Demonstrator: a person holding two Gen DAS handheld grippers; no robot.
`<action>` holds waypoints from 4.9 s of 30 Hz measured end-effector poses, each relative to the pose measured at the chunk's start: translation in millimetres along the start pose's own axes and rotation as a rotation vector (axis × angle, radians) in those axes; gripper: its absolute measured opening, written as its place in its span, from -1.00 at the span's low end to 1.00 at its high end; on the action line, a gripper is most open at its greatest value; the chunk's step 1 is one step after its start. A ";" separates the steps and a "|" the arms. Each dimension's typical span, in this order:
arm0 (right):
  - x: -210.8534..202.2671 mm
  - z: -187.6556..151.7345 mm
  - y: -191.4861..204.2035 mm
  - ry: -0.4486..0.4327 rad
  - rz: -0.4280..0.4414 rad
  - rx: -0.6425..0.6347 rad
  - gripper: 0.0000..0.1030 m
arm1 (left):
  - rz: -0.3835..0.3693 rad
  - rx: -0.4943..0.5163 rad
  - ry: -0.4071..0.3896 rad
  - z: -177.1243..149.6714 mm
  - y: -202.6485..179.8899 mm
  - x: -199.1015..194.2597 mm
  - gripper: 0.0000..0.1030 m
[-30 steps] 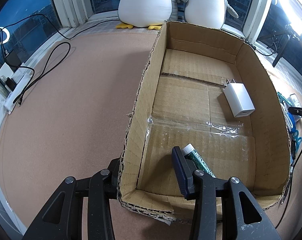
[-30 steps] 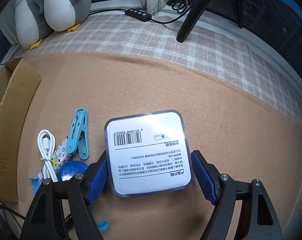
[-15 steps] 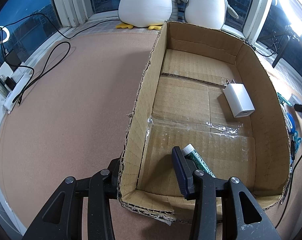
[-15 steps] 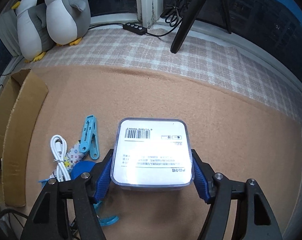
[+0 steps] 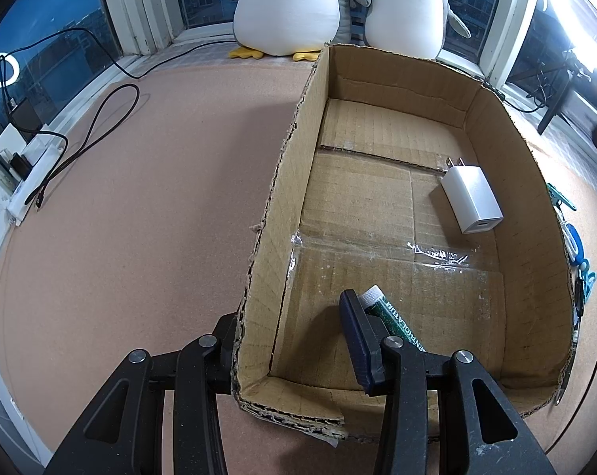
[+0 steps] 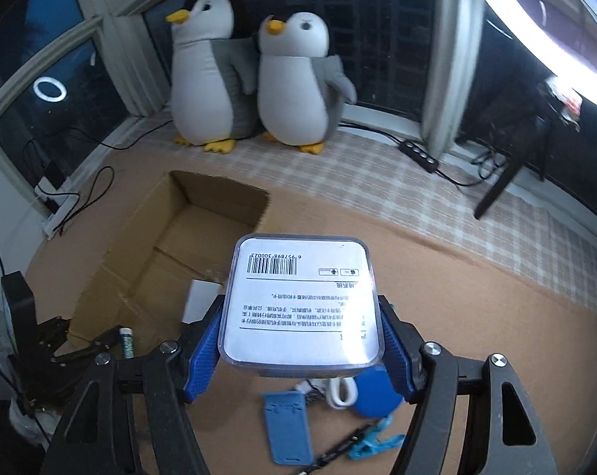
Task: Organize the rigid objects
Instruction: 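Carry the power bank with the right tool into the box and release, then reach the right tool to the blue clip and grasp it, then carry the light blue clip with the right tool into the box and release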
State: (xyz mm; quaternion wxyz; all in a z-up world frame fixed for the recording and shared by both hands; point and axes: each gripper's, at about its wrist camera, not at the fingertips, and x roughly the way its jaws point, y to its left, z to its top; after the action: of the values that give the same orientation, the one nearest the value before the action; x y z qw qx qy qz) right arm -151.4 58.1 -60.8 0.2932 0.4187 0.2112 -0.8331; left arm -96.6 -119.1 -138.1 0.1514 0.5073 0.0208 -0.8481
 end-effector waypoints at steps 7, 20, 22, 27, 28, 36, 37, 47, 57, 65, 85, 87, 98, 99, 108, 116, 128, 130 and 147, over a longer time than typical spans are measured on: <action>36.5 11.0 60.8 0.013 0.074 -0.075 0.29 | -0.001 -0.002 0.000 0.5 -0.1 -0.1 -0.12; 99.3 13.4 111.0 0.106 0.101 -0.136 0.29 | -0.003 -0.007 0.000 1.0 -0.4 -0.4 -0.12; 104.4 13.0 112.8 0.114 0.098 -0.142 0.30 | -0.003 -0.008 0.000 1.0 -0.5 -0.4 -0.12; 113.6 12.7 116.3 0.129 0.100 -0.147 0.30 | -0.003 -0.007 0.000 0.8 -0.2 -0.5 -0.12; 114.5 12.9 117.0 0.131 0.102 -0.148 0.30 | -0.003 -0.008 0.000 0.7 -0.4 -0.5 -0.12; 117.1 12.3 119.7 0.144 0.099 -0.151 0.30 | -0.001 -0.014 0.001 0.4 -2.1 -1.1 -0.12; 116.6 12.3 120.0 0.142 0.100 -0.149 0.31 | -0.001 -0.015 0.001 0.1 -1.5 -1.0 -0.12; 108.9 14.5 110.9 0.129 0.096 -0.110 0.37 | -0.002 -0.014 0.001 0.2 -1.6 -1.7 -0.12; 70.4 15.5 71.1 0.070 0.094 -0.006 0.36 | -0.002 -0.015 0.001 -0.1 -1.8 -1.6 -0.12; 29.6 5.2 21.5 0.011 0.036 0.062 0.36 | -0.001 -0.014 0.002 0.4 -2.4 -2.5 -0.12; 32.3 -29.8 -111.8 0.114 -0.077 0.318 0.36 | -0.001 -0.014 0.001 0.2 -2.3 -3.4 -0.12; 39.5 -32.5 -115.7 0.133 -0.089 0.320 0.35 | 0.013 -0.048 0.006 -3.3 -6.6 -4.6 -0.12; 70.6 -36.2 -119.0 0.219 -0.115 0.308 -0.01 | 0.013 -0.048 0.006 -3.5 -6.7 -4.6 -0.12; 74.6 -37.1 -119.3 0.228 -0.119 0.303 -0.03 | 0.013 -0.047 0.005 -3.5 -6.7 -4.6 -0.12; 93.1 -46.5 -127.3 0.264 -0.152 0.291 -0.36 | 0.013 -0.048 0.005 -3.1 -6.8 -4.8 -0.12; 87.0 -43.9 -133.5 0.267 -0.172 0.299 -0.79 | 0.013 -0.048 0.005 -2.9 -6.6 -4.8 -0.12; 56.1 -42.1 -143.1 0.173 -0.155 0.366 -0.79 | 0.014 -0.049 0.005 -3.6 -6.4 -4.7 -0.12; 44.1 -37.2 -137.1 0.142 -0.136 0.362 -0.79 | 0.014 -0.049 0.005 -3.5 -6.3 -4.7 -0.12; -1.5 -14.7 -16.8 0.039 0.092 0.197 -0.79 | 0.017 -0.059 0.007 -4.7 -7.1 -5.1 -0.12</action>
State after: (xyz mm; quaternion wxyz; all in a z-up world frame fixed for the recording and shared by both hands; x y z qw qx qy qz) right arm -153.5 79.7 -66.0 0.2847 0.4708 0.1146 -0.8272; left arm -92.3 -110.2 -136.8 0.1733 0.5057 0.0419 -0.8441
